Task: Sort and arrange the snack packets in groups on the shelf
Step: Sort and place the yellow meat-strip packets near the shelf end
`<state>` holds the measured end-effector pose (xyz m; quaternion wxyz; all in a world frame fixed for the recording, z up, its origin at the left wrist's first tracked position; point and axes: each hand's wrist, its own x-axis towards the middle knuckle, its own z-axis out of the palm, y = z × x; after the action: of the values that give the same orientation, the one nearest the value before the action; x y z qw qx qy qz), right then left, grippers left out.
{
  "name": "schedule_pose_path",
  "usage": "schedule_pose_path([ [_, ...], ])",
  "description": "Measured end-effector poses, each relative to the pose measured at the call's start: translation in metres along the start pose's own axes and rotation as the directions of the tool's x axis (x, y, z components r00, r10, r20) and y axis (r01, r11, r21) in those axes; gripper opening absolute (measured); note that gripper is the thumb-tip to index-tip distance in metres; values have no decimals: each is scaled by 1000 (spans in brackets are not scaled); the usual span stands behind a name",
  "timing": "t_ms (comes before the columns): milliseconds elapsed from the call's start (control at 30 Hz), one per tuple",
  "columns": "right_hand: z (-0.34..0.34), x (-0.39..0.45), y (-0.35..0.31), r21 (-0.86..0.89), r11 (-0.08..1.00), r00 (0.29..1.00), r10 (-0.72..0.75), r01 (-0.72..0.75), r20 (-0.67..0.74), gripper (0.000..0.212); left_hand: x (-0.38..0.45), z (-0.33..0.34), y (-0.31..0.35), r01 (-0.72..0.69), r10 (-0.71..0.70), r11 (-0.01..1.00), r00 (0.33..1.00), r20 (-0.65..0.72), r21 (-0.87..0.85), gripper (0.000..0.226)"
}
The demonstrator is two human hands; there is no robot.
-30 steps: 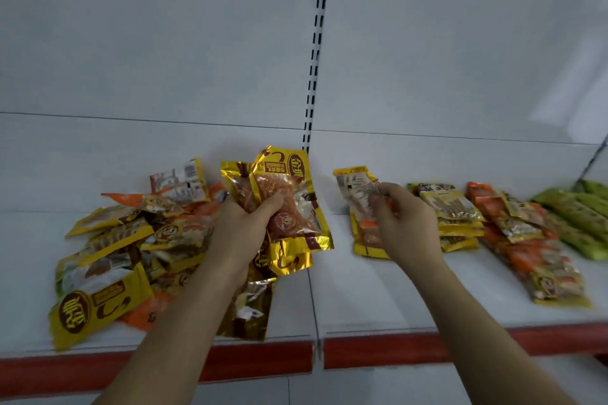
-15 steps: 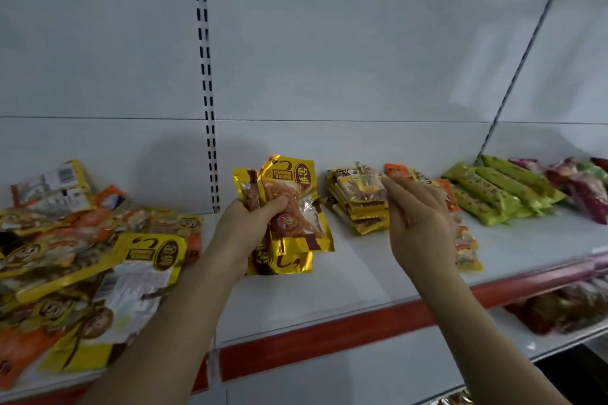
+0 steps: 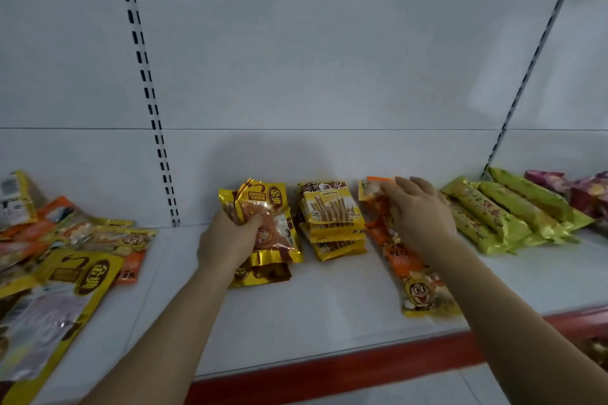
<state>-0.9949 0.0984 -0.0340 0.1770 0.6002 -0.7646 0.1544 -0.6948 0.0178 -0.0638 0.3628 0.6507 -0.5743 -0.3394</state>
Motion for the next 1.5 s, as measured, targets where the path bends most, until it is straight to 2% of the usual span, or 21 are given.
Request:
schedule_pose_path([
  [67, 3, 3, 2, 57, 998, 988, 7, -16, 156, 47, -3, 1, 2, -15, 29, 976, 997, -65, 215, 69],
  [133, 4, 2, 3, 128, 991, 981, 10, -36, 195, 49, 0, 2, 2, -23, 33, 976, 998, -47, 217, 68],
  [233, -2, 0, -5, 170, 985, 991, -5, -19, 136, 56, 5, 0, 1, -62, 62, 986, 998, 8, 152, 66],
  [400, -28, -2, -52, 226, 963, 989, -135, 146, -63, 56, 4, -10, -1, -94, 95, 990, 996, -2, 107, 70],
  [600, -28, -13, -131, 294, 900, 947, -301, 321, -115, 59, -7, -42, -5, -193, 203, 971, 978, -57, 139, 78],
  [800, -21, -31, -222, 318, 857, 913, -395, 406, -101, 59, -16, -113, -29, -354, 424, 873, 891, -161, 336, 68],
  [900, -19, -42, -268, 324, 852, 906, -422, 411, -40, 66, -20, -156, -47, -377, 463, 838, 874, -148, 393, 59],
  [1033, -17, -62, -329, 353, 830, 876, -479, 432, 52, 58, -25, -220, -77, -380, 471, 801, 877, -96, 462, 39],
  [1100, -15, -72, -358, 354, 843, 876, -468, 405, 113, 61, -28, -245, -91, -386, 485, 767, 872, -68, 513, 31],
  [1167, -13, -81, -382, 361, 883, 897, -390, 300, 209, 68, -31, -262, -104, -393, 481, 748, 876, -30, 536, 28],
  [1300, -6, -97, -414, 364, 927, 890, -241, 92, 388, 78, -35, -271, -126, -435, 419, 631, 888, 191, 643, 21],
  [1400, -7, -102, -428, 446, 894, 880, -171, -51, 443, 65, -39, -268, -137, -489, 395, 554, 867, 304, 673, 19],
  [1500, -17, -101, -431, 605, 785, 913, -142, -131, 382, 56, -39, -270, -139, -503, 381, 594, 863, 331, 628, 23],
])
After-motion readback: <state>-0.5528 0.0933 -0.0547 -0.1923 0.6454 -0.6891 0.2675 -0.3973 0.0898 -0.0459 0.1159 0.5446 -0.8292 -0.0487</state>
